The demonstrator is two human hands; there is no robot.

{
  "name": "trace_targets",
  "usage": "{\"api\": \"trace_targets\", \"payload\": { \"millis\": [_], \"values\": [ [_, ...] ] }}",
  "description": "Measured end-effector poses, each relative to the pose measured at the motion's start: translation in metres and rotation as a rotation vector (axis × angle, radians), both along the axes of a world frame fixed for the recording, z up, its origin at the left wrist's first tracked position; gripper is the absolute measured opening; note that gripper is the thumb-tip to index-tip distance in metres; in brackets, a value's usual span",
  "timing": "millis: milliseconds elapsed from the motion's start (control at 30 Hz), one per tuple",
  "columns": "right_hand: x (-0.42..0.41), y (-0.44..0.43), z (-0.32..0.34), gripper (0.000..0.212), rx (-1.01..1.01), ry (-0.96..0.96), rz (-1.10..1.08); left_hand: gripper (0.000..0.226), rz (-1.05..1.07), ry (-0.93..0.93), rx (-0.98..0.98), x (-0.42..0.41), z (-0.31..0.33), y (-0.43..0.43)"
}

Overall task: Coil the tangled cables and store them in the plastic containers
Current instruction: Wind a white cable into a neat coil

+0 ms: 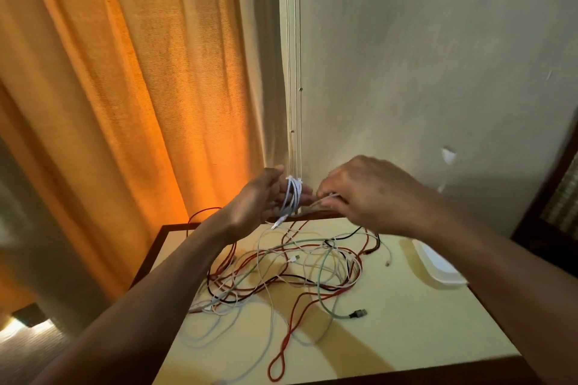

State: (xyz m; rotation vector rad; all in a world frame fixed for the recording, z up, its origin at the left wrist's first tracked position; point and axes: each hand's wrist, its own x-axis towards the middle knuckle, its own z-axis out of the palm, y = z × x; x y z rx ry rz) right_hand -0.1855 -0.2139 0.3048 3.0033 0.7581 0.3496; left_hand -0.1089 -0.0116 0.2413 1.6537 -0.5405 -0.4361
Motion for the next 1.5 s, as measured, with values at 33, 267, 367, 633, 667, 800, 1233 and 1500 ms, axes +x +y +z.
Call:
{"api": "trace_targets", "payload": {
  "millis": [33, 267, 367, 633, 667, 800, 1233, 1500],
  "values": [
    [0.000, 0.000, 0.013, 0.021, -0.017, -0.027, 0.025, 0.075, -0.032, 0.000, 0.055, -0.001, -0.002, 0.000],
    [0.037, -0.012, 0.057, 0.015, 0.214, -0.153, 0.214, 0.088, -0.277, 0.080, 0.070, -0.020, 0.000, -0.004],
    [0.059, -0.022, 0.040, 0.015, 0.403, -0.084, 0.168, 0.087, -0.301, 0.063, -0.017, -0.028, 0.009, -0.003],
    [0.064, -0.014, -0.035, 0.027, 0.788, 0.265, 0.173, 0.081, -0.306, 0.153, -0.432, -0.040, 0.028, -0.007],
    [0.062, -0.010, -0.044, 0.035, 0.821, 0.305, 0.197, 0.080, -0.287, 0.174, -0.513, -0.039, 0.028, -0.008],
    [0.052, 0.009, -0.071, 0.024, 0.864, 0.396, 0.098, 0.073, -0.134, 0.120, -0.729, -0.030, 0.025, -0.013],
    [0.000, 0.014, -0.045, 0.024, 0.467, 0.169, -0.073, 0.064, 0.095, -0.038, -0.596, -0.004, 0.002, -0.010],
    [0.011, -0.002, 0.018, 0.014, 0.157, -0.058, 0.051, 0.071, -0.018, 0.077, -0.156, -0.016, 0.004, -0.014]
  ]
}}
